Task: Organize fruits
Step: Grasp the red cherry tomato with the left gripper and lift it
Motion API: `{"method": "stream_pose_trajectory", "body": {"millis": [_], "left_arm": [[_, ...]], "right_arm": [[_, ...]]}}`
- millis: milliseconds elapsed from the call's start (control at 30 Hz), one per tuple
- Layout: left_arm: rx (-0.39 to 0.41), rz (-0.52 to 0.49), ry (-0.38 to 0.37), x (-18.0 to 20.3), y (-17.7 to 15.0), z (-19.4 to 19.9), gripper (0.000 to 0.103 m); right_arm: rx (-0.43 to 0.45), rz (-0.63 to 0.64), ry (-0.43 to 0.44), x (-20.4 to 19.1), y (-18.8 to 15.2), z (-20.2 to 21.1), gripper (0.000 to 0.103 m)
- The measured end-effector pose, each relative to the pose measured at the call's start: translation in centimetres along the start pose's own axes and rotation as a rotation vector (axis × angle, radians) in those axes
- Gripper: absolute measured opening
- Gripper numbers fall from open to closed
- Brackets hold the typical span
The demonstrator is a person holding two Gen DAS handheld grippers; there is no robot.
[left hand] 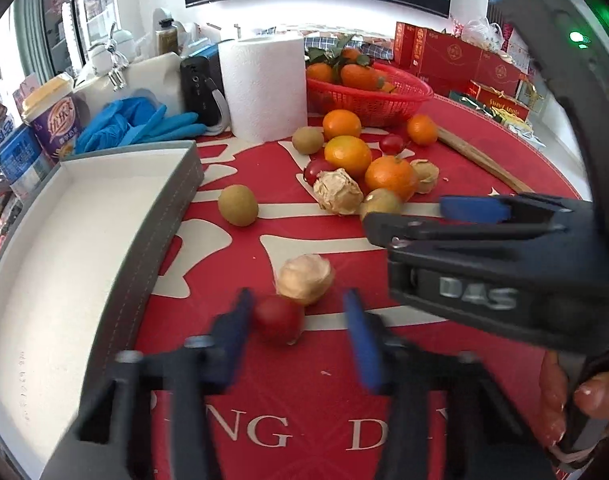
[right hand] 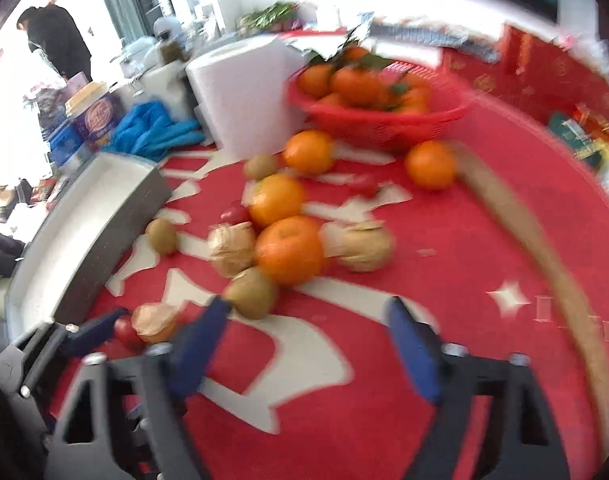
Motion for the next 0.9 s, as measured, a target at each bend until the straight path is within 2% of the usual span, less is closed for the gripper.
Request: {"method": "stream_pose_trajectory", "body": {"millis": [33, 67, 100, 200, 300, 500, 600, 667, 900], "left_arm": [[-0.004, 0.004, -0.005, -0.1, 0.0, 0.1, 0.024], [-0.008, 0.011, -0.013, -0.3, -0.1, 0.2, 0.024], [-0.010, 0.024, -0.033, -0.5, -0.3, 0.5, 0.024], [0.003, 0.026, -0.049, -0.8, -0.9, 1.4, 0.024], [0.018, 0.027, -0.069, -1.1, -1.4, 2.7, 0.024], [0.079, 0.064, -0.079, -2.9, -1.4, 6.5, 0.024], [0.118, 0.104, -0.050, -5.1, -1.0, 8.4, 0.024], [0.129, 0.116, 0.000, -6.9, -0.8, 9.0, 0.024], [0.117, 0.199, 0.141, -14.1, -2.0, 8.7, 0.024]], "right_arm": [[0.006, 0.027, -0.033, -0.3, 0.0, 0.1, 0.029], [0.009, 0.040, -0.042, -0.4, -0.1, 0.1, 0.019], [0.007, 0.025, -0.008, -0.2, -0.4, 0.2, 0.008], [0.012, -0.053, 0.074, 1.6, -0.9, 0.9, 0.008], [0.026, -0.089, 0.089, 3.3, -1.5, 1.7, 0.008], [0.060, -0.081, 0.116, 3.4, -1.7, 3.2, 0.008], [0.063, -0.067, 0.147, 2.7, -1.7, 4.7, 0.008], [0.063, -0.047, 0.167, 1.5, -1.4, 5.1, 0.008], [0.056, 0.069, 0.257, -6.6, 0.3, 4.6, 0.008]]}}
Point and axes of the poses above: each gripper's, at about its wrist camera, not at the fingertips, and z roughly against the way its jaws point, x to its right, y to its top, the point moved 3 cm from there along -z, roughly the way its jaws point
